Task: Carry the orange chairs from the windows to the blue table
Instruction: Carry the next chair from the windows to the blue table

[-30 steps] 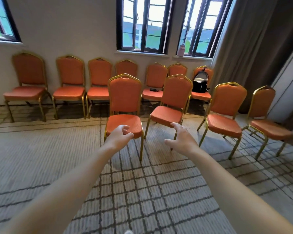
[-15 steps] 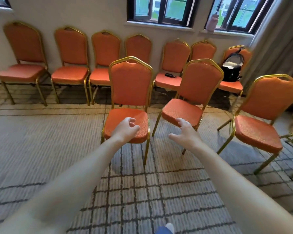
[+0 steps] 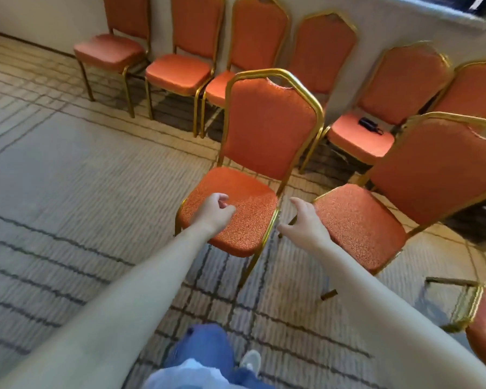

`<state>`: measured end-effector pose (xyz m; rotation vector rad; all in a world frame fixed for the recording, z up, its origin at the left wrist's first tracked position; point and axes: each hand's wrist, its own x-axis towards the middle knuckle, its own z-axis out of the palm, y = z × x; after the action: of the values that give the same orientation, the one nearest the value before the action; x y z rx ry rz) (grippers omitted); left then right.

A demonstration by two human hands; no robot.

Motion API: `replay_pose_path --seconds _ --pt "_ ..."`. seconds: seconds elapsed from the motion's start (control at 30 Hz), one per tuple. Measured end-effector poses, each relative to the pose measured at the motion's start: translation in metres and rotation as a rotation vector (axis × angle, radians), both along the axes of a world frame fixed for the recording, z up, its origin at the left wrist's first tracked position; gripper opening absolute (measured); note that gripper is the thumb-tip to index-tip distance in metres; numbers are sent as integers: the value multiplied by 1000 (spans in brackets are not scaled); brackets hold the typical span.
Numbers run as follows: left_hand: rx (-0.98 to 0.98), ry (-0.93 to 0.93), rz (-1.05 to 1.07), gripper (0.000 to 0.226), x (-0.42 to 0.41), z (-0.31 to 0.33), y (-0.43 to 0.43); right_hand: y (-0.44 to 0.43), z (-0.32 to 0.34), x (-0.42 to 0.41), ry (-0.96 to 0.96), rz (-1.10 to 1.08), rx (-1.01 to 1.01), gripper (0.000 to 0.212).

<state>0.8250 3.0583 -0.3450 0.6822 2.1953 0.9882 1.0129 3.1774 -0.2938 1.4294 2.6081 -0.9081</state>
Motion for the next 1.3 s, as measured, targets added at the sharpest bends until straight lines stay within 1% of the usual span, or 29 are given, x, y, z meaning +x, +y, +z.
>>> replay_pose_path --seconds 0.13,0.27,0.4,0.57,0.67,0.77,0.87,0.97,1.07,1.2,1.3 --pt "-30 -74 157 41 -28 -29 37 62 -25 -46 -59 88 -53 82" --pt "-74 -119 302 40 -65 -65 76 117 -55 -95 -95 169 -103 80" --pt "-95 -155 419 41 -96 -93 114 164 -77 -141 -160 236 -172 82" --pt "-85 -229 530 38 -117 -110 142 203 -93 -185 -222 344 -185 84" --pt "-79 -248 641 34 -123 -123 152 225 -109 -210 -255 411 -220 85" --pt "-101 -275 815 35 -127 -137 163 255 -129 -241 -322 490 -272 88" --pt "-137 -294 980 36 -127 -145 170 285 -148 -270 -338 611 -323 85" --pt "-160 -326 1130 35 -124 -148 182 316 -162 -299 -427 707 -351 83" --pt "-200 -330 1227 33 -118 -154 191 334 -175 -321 -442 763 -407 73" --pt "-215 -393 1311 36 -112 -171 199 347 -199 -341 -459 790 -440 80" --pt "-238 -456 1375 37 -105 -191 199 355 -223 -348 -459 777 -438 79"
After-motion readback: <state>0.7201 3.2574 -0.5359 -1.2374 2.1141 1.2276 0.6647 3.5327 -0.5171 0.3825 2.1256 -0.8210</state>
